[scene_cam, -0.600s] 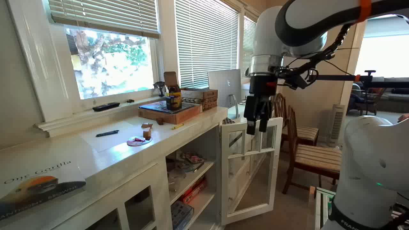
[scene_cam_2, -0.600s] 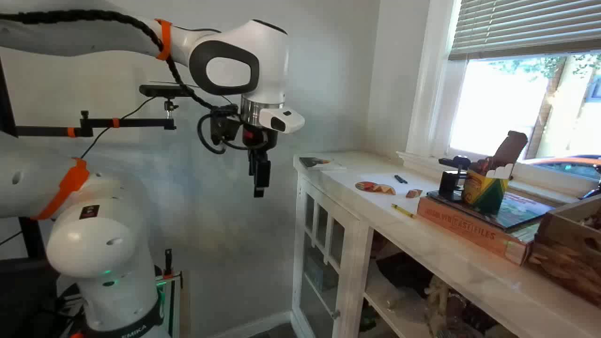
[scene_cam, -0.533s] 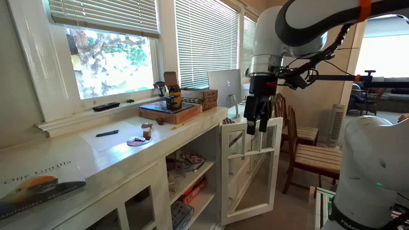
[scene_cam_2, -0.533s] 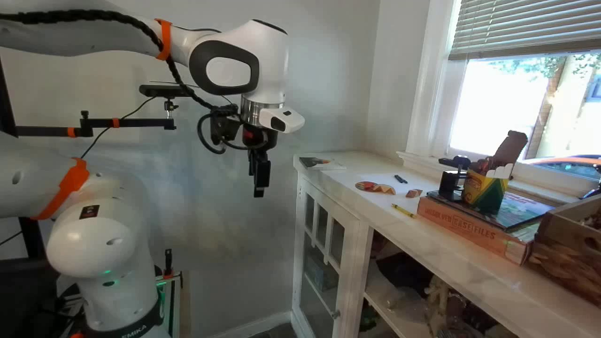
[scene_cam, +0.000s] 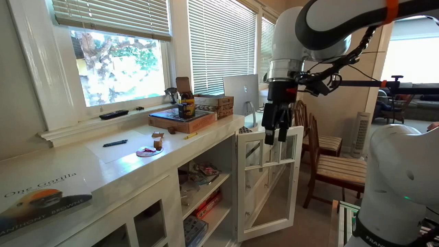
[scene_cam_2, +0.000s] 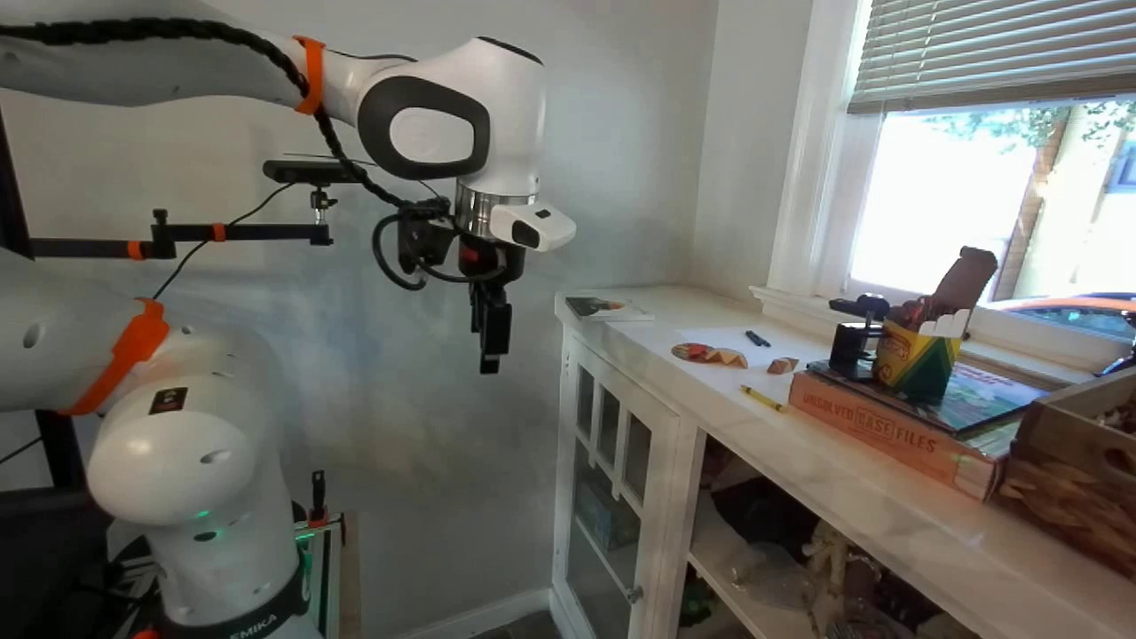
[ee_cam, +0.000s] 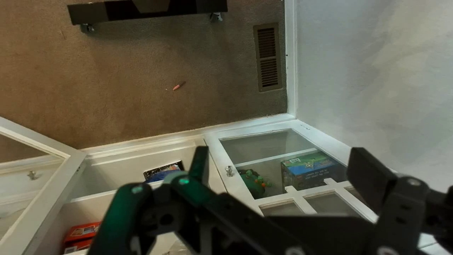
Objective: Put the yellow crayon into the cupboard
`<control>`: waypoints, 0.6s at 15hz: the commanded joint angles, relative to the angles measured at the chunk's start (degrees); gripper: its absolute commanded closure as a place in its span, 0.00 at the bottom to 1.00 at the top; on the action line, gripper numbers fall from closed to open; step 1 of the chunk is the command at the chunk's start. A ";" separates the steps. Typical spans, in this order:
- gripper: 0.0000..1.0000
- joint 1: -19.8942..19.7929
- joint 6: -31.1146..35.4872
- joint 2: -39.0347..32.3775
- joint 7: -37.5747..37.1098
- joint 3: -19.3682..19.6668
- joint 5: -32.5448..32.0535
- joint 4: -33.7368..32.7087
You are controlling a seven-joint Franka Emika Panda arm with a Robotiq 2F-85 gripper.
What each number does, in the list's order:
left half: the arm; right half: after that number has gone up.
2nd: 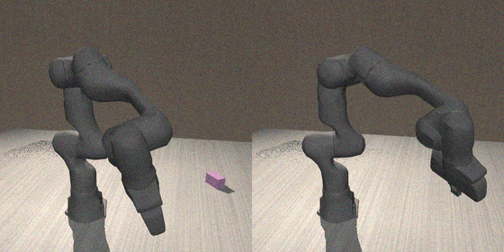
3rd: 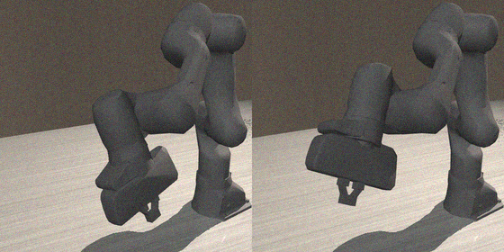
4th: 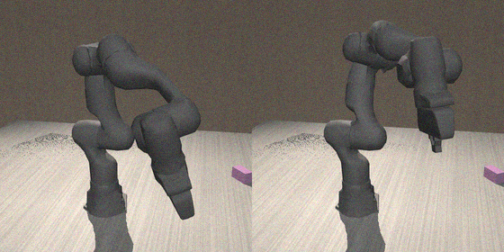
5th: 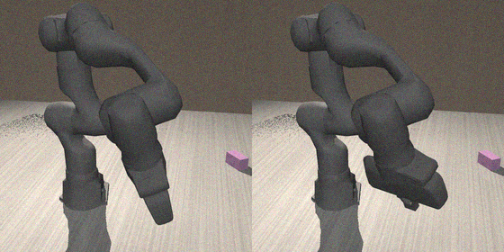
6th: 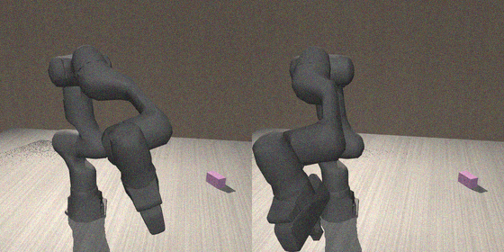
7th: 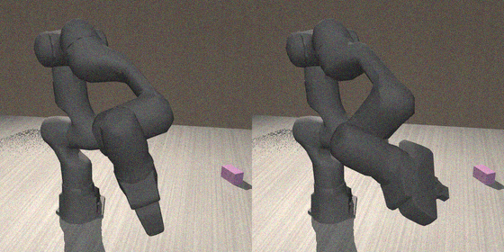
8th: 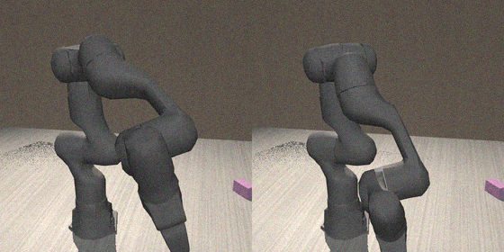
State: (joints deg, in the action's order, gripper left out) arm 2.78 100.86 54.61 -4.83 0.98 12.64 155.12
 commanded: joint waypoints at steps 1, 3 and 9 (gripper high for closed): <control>0.00 -5.66 0.37 -2.26 -4.55 -2.98 -4.93 -0.79; 0.00 -8.66 2.29 -3.85 -6.44 -3.73 -9.18 -1.27; 0.00 -8.92 20.30 -10.19 1.48 -1.81 -18.26 -0.97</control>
State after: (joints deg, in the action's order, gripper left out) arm -6.60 114.56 48.88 -6.43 -1.51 -2.37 154.79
